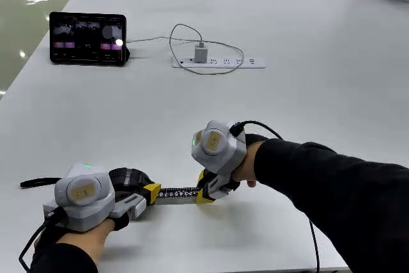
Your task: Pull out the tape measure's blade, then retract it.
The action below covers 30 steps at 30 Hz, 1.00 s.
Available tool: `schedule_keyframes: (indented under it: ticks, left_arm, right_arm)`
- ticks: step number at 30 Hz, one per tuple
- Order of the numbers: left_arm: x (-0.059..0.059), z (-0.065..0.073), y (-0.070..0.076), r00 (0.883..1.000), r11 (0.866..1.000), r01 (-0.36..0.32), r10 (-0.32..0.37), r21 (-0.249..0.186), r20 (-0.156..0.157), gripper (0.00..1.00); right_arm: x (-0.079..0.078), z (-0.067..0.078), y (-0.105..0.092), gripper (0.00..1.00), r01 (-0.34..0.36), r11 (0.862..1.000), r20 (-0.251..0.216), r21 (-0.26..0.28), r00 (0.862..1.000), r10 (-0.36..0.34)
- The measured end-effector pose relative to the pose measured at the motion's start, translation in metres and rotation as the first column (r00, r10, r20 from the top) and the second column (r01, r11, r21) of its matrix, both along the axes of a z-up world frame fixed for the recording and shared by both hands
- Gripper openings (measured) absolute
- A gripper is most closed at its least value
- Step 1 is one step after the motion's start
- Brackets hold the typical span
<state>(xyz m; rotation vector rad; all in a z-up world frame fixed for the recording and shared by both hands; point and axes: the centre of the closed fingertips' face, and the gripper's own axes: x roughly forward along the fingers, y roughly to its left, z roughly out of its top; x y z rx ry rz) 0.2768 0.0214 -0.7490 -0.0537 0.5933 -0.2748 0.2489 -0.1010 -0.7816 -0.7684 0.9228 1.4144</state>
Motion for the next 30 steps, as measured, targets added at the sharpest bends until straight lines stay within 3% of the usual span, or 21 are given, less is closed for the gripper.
schedule_keyframes:
  ticks: [30]
  left_arm:
    - [0.0, 0.001, 0.0, 1.0, 1.0, 0.002, -0.002, 0.002, 0.0, 0.62]
  right_arm:
    - [0.0, 0.0, 0.012, 0.11, 0.006, 1.0, -0.004, 0.01, 1.0, -0.006]
